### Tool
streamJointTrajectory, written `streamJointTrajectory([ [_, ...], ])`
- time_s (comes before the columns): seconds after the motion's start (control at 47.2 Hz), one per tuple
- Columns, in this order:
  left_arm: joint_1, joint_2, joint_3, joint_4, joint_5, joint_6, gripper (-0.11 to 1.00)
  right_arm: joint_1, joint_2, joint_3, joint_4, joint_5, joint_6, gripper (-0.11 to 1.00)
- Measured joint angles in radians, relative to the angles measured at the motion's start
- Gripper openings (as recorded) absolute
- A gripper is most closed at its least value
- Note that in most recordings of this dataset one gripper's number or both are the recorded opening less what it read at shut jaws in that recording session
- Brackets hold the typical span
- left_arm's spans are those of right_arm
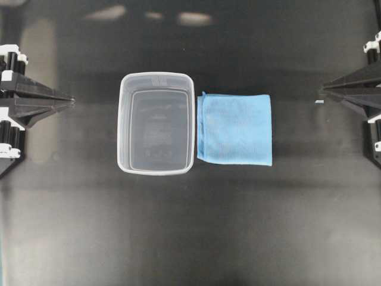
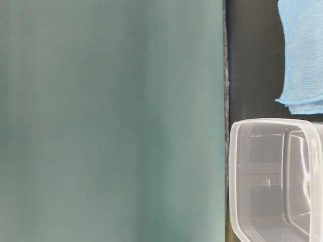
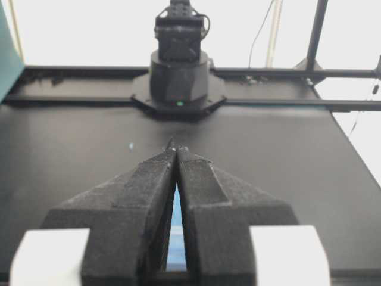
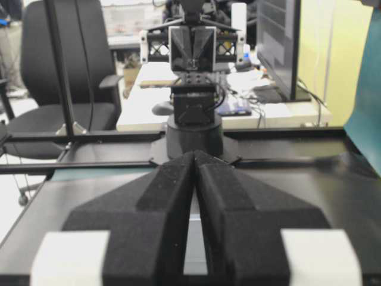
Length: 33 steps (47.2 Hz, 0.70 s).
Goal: Place the blue towel into the container with the left arm.
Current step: 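Move the left gripper toward the blue towel over the container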
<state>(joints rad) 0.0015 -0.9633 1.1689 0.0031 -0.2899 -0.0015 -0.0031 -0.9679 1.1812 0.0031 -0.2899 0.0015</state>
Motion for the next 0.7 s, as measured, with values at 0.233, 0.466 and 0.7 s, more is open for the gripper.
streamJointTrajectory([
  [0.233,0.023,0.078,-0.137,0.035,0.196,-0.046,0.00,0.000,-0.020,0.002,0.005,0.037,0.017,0.00],
  [0.466,0.026,0.196,-0.314,0.035,0.491,-0.040,0.00,-0.003,-0.071,0.002,0.005,0.153,0.038,0.00],
  [0.7,0.049,0.347,-0.486,0.037,0.638,-0.037,0.00,-0.041,-0.123,0.008,0.005,0.241,0.038,0.07],
])
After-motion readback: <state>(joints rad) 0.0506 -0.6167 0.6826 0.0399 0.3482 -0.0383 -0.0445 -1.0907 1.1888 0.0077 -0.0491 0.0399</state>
